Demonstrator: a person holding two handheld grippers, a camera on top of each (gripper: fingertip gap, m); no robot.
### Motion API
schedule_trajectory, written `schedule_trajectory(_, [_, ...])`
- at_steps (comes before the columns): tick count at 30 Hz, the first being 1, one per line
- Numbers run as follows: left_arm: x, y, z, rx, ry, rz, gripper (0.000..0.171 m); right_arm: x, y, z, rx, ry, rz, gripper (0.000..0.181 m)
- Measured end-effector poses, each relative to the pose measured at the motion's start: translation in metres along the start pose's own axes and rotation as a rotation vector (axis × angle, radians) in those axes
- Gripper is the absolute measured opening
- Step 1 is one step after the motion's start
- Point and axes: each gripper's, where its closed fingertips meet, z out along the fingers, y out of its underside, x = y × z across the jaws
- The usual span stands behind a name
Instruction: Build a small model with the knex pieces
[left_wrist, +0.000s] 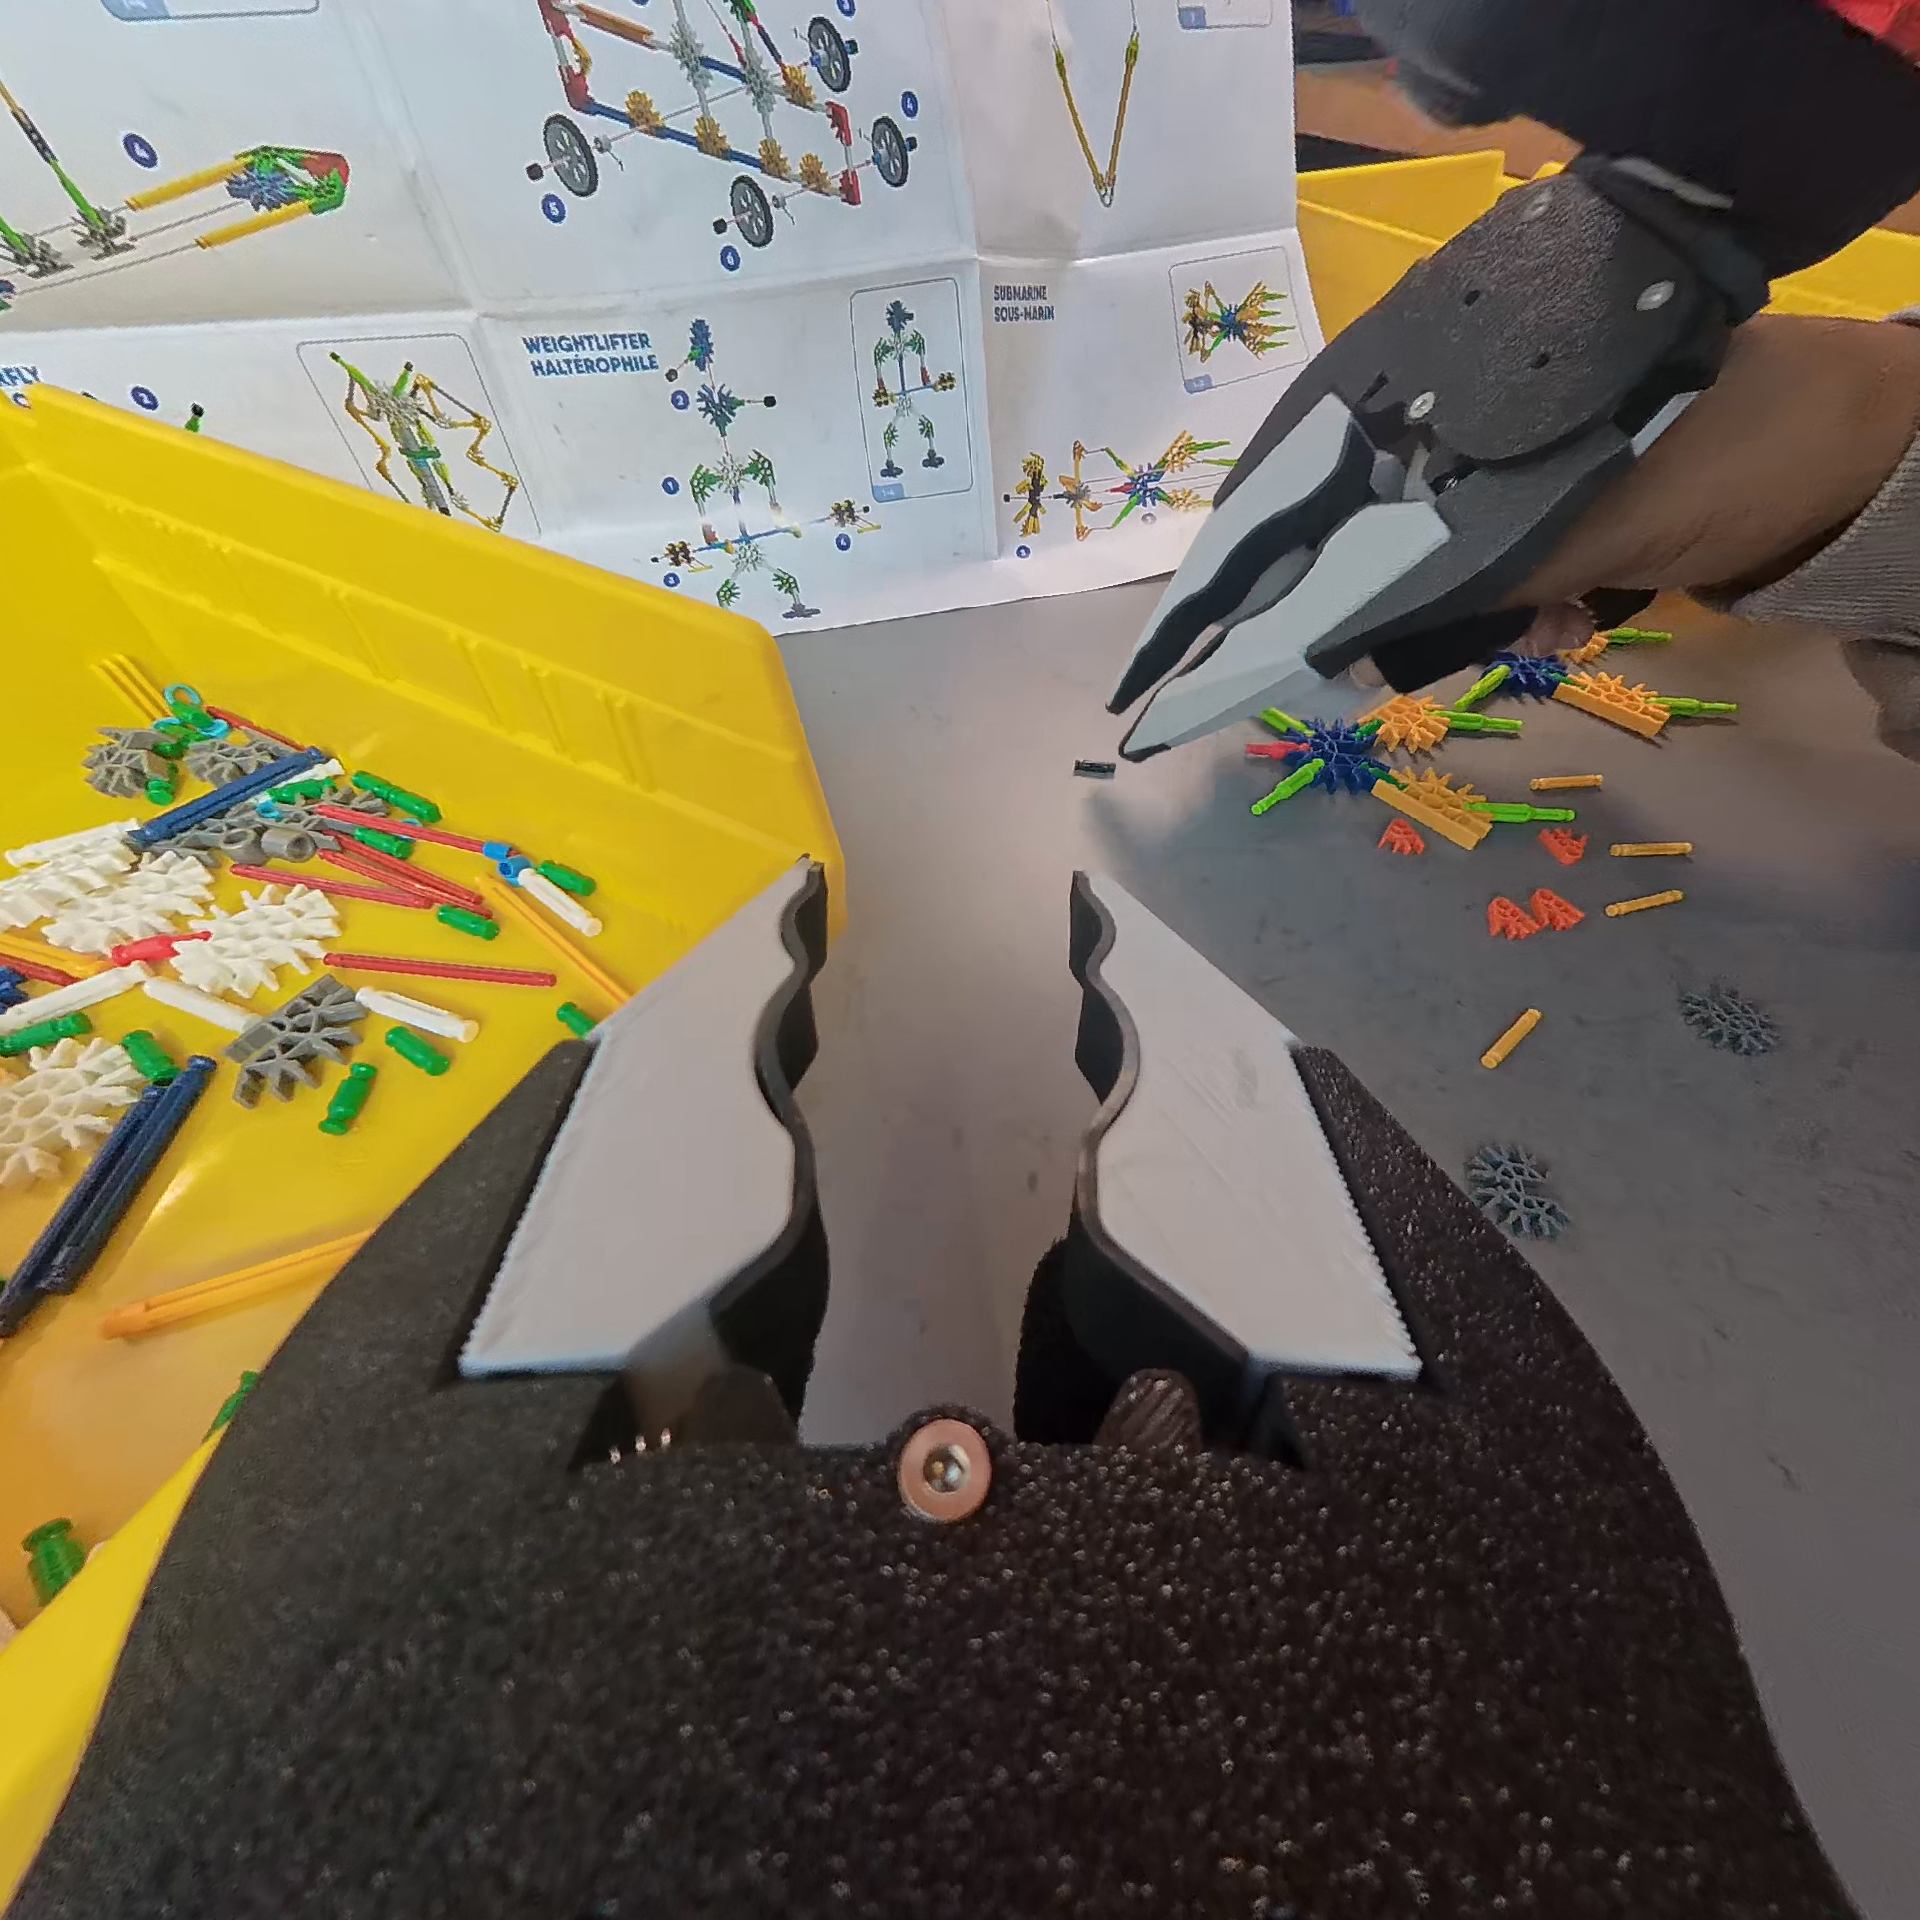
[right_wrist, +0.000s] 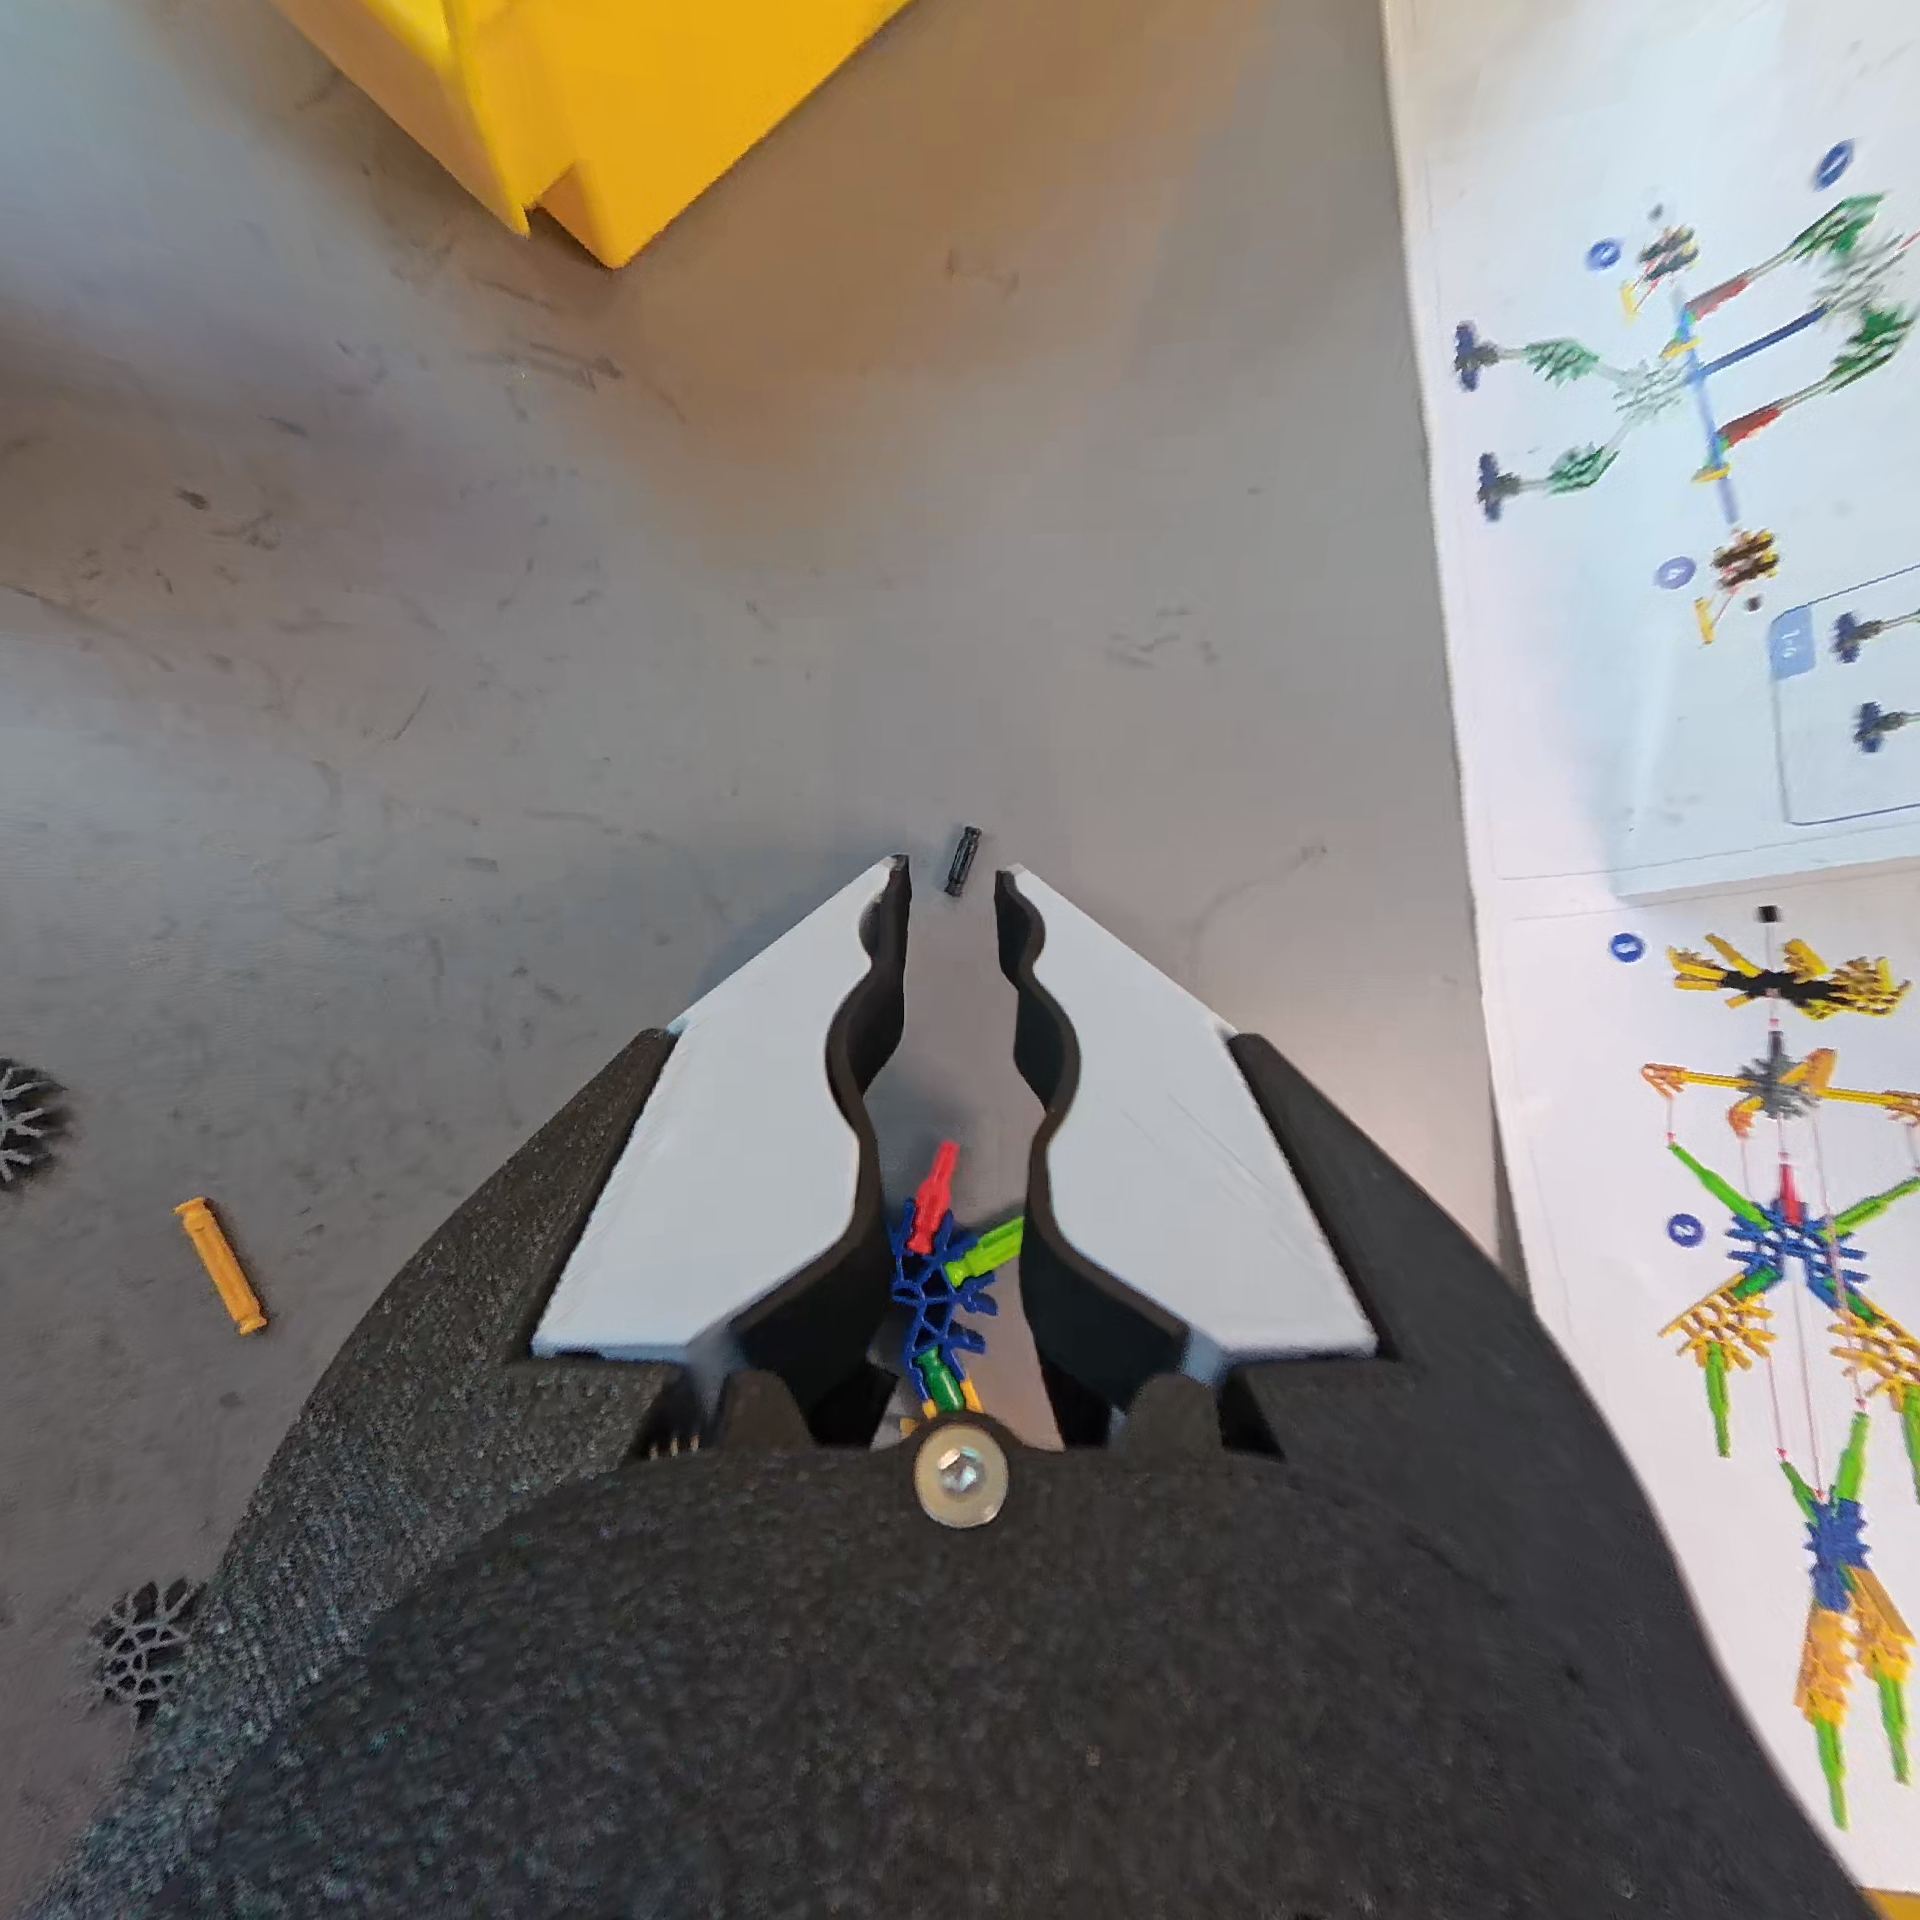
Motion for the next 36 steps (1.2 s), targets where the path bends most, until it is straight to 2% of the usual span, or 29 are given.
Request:
schedule_trajectory(6, [0.000, 0.001, 0.001, -0.002, 0.004, -0.010, 0.047, 0.020, -0.042, -0.080, 0.391, 0.133, 0.021, 0.021])
schedule_trajectory(9, [0.002, 0.001, 0.001, -0.002, 0.009, -0.005, 0.047, 0.023, -0.040, -0.120, 0.537, 0.203, 0.043, 0.024])
schedule_trajectory(12, [0.006, 0.000, 0.001, 0.000, 0.018, -0.001, 0.047, 0.022, -0.022, -0.142, 0.598, 0.259, 0.077, 0.031])
schedule_trajectory(18, [0.018, 0.002, 0.004, -0.009, 0.050, 0.027, 0.047, 0.018, 0.011, -0.138, 0.670, 0.302, 0.174, 0.041])
schedule_trajectory(21, [0.023, 0.009, 0.008, -0.038, 0.065, 0.040, 0.047, 0.015, 0.013, -0.128, 0.687, 0.293, 0.181, 0.041])
schedule_trajectory(25, [0.032, 0.002, 0.003, -0.018, 0.093, 0.062, 0.045, 0.013, 0.017, -0.127, 0.677, 0.329, 0.109, 0.039])
schedule_trajectory(28, [0.036, -0.001, 0.001, -0.005, 0.095, 0.104, 0.043, 0.008, 0.021, -0.125, 0.673, 0.306, 0.121, 0.039])
schedule_trajectory(36, [0.042, 0.010, 0.008, -0.049, 0.116, 0.125, 0.042, 0.010, 0.025, -0.129, 0.671, 0.320, 0.149, 0.036])
